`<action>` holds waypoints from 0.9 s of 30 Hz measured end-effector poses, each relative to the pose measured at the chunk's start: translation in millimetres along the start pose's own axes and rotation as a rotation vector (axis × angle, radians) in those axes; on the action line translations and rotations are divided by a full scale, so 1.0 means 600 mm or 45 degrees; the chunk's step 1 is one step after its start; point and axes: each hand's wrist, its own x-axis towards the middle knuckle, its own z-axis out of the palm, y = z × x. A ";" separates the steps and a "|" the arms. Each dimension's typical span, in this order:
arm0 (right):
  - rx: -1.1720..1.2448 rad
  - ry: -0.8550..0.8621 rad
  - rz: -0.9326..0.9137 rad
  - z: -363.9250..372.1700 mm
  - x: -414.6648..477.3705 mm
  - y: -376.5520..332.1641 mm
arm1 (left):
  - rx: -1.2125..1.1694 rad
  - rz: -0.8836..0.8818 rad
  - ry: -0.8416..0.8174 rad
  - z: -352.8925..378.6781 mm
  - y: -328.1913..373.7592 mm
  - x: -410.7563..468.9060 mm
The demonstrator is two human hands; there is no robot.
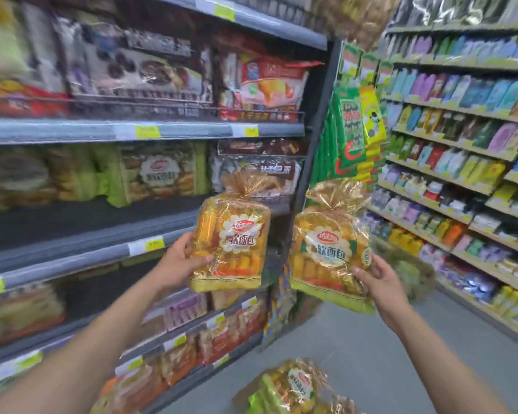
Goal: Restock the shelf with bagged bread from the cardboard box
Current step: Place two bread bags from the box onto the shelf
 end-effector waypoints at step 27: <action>0.161 -0.684 -0.177 0.617 0.001 -0.199 | 0.112 0.044 0.611 -0.459 0.029 -0.258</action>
